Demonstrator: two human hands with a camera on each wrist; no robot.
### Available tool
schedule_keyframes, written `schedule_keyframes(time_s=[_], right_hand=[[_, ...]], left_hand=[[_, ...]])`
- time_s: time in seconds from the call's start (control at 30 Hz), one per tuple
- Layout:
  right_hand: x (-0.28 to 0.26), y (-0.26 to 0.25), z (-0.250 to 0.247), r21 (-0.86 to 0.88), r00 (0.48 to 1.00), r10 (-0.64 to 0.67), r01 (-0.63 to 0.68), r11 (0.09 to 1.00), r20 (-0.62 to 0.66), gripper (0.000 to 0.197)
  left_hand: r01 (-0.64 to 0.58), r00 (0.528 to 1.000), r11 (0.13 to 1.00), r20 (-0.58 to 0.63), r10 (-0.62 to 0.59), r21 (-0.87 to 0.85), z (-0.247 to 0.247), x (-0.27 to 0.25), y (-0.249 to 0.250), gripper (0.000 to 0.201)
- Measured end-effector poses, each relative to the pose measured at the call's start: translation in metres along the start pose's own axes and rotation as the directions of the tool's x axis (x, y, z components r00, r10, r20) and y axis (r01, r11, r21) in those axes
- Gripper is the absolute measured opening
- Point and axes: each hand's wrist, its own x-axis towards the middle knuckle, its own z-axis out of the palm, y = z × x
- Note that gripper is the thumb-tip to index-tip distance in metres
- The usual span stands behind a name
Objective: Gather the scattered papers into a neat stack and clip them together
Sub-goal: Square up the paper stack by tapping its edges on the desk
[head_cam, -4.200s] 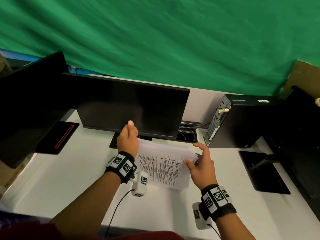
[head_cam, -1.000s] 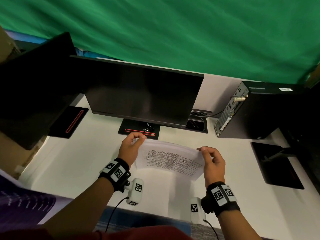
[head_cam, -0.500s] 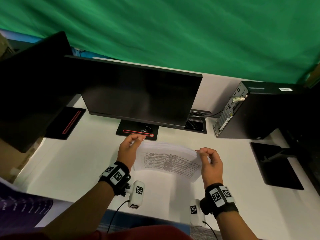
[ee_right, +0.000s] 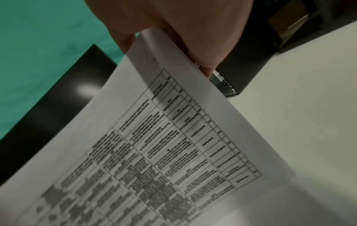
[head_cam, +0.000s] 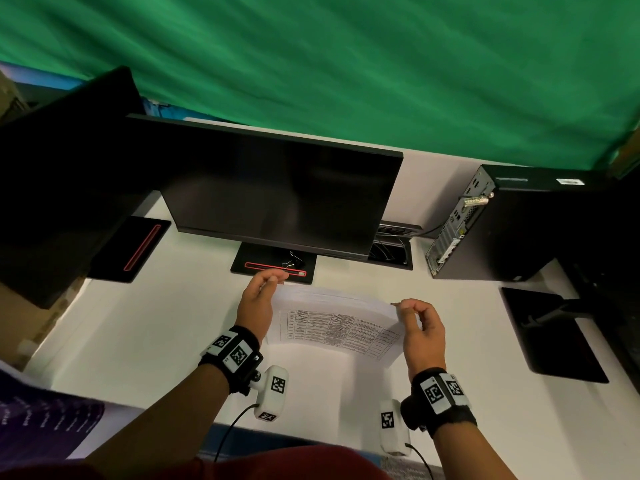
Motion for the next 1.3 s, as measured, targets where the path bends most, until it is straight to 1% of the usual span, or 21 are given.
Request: schedule_keyframes(time_s=[0.07, 0.13, 0.2, 0.27, 0.33, 0.37, 0.4, 0.43, 0.5, 0.53, 0.6, 0.67, 0.73, 0.77, 0.83, 0.87, 0.97, 1.03, 1.1, 1.23, 1.3], right_hand=[[0.000, 0.001, -0.001, -0.034, 1.000, -0.001, 0.002, 0.999, 0.013, 0.009], [0.001, 0.002, -0.002, -0.018, 1.000, 0.005, -0.005, 1.000, 0.006, 0.008], [0.000, 0.002, -0.002, -0.019, 1.000, 0.016, -0.015, 1.000, 0.008, 0.009], [-0.002, 0.001, -0.005, 0.030, 0.999, 0.021, -0.022, 0.999, 0.030, 0.008], [-0.003, 0.000, -0.013, 0.111, 0.995, 0.025, -0.035, 0.993, 0.094, 0.011], [-0.004, 0.000, -0.019, 0.142, 0.990, 0.010, -0.030, 0.989, 0.142, 0.017], [-0.004, 0.001, -0.024, 0.156, 0.981, -0.004, -0.027, 0.987, 0.194, 0.028], [-0.004, 0.001, -0.026, 0.148, 0.969, -0.004, -0.034, 0.988, 0.247, 0.040], [-0.006, 0.002, -0.025, 0.072, 0.947, 0.046, -0.072, 0.995, 0.319, 0.057], [-0.007, 0.002, -0.021, 0.033, 0.943, 0.077, -0.093, 0.995, 0.325, 0.059], [-0.006, 0.004, -0.015, -0.021, 0.960, 0.094, -0.092, 0.996, 0.262, 0.056], [-0.004, 0.005, -0.012, -0.076, 0.973, 0.079, -0.064, 0.995, 0.216, 0.050], [-0.004, 0.004, -0.009, -0.131, 0.968, 0.086, -0.056, 0.990, 0.234, 0.043], [-0.005, 0.004, -0.007, -0.119, 0.969, 0.087, -0.061, 0.991, 0.231, 0.039], [-0.004, 0.001, -0.003, -0.085, 0.977, 0.088, -0.073, 0.994, 0.194, 0.034], [-0.003, -0.001, -0.002, -0.097, 0.977, 0.095, -0.078, 0.992, 0.192, 0.036], [-0.002, 0.000, 0.000, -0.120, 0.972, 0.119, -0.096, 0.988, 0.203, 0.043], [0.000, 0.001, 0.000, -0.142, 0.972, 0.111, -0.082, 0.987, 0.207, 0.041], [0.000, 0.003, 0.001, -0.165, 0.965, 0.130, -0.093, 0.982, 0.229, 0.038], [0.004, 0.004, -0.003, -0.195, 0.960, 0.127, -0.078, 0.978, 0.251, 0.030], [0.006, 0.003, -0.006, -0.287, 0.957, 0.094, -0.011, 0.958, 0.275, 0.027]], left_hand=[[0.006, 1.000, 1.000, -0.009, -0.006, -0.004, 0.001, 0.001, 0.001, 0.021], [0.014, 1.000, 1.000, -0.014, -0.014, -0.014, 0.002, 0.001, 0.002, 0.019], [0.021, 1.000, 0.999, -0.006, -0.021, -0.026, 0.002, -0.001, 0.001, 0.023], [0.020, 0.999, 0.998, 0.043, -0.018, -0.061, -0.002, -0.002, 0.000, 0.030], [0.042, 0.991, 0.984, 0.136, -0.018, -0.173, -0.012, 0.000, -0.001, 0.034], [0.063, 0.982, 0.974, 0.185, -0.022, -0.219, -0.018, 0.002, -0.002, 0.042], [0.090, 0.972, 0.966, 0.231, -0.033, -0.242, -0.023, 0.003, -0.002, 0.054], [0.122, 0.965, 0.969, 0.252, -0.066, -0.216, -0.026, 0.003, -0.001, 0.064], [0.178, 0.957, 0.978, 0.250, -0.147, -0.106, -0.024, 0.001, 0.000, 0.068], [0.206, 0.953, 0.977, 0.236, -0.189, -0.052, -0.020, -0.001, 0.001, 0.067], [0.229, 0.958, 0.973, 0.170, -0.232, 0.038, -0.013, -0.001, 0.003, 0.060], [0.214, 0.968, 0.974, 0.119, -0.222, 0.076, -0.010, 0.002, 0.005, 0.049], [0.213, 0.966, 0.970, 0.124, -0.227, 0.114, -0.010, 0.005, 0.006, 0.042], [0.212, 0.964, 0.967, 0.132, -0.230, 0.139, -0.010, 0.005, 0.006, 0.041], [0.211, 0.964, 0.965, 0.130, -0.232, 0.154, -0.007, 0.005, 0.007, 0.041], [0.218, 0.964, 0.965, 0.125, -0.236, 0.147, -0.005, 0.006, 0.006, 0.043], [0.216, 0.963, 0.966, 0.133, -0.234, 0.141, -0.005, 0.009, 0.005, 0.045], [0.197, 0.962, 0.967, 0.160, -0.223, 0.162, -0.004, 0.011, 0.006, 0.042], [0.209, 0.956, 0.962, 0.172, -0.239, 0.177, -0.003, 0.011, 0.007, 0.041], [0.250, 0.952, 0.949, 0.127, -0.277, 0.193, 0.002, 0.015, 0.000, 0.037], [0.212, 0.970, 0.945, 0.066, -0.235, 0.247, 0.000, 0.017, 0.000, 0.041]])
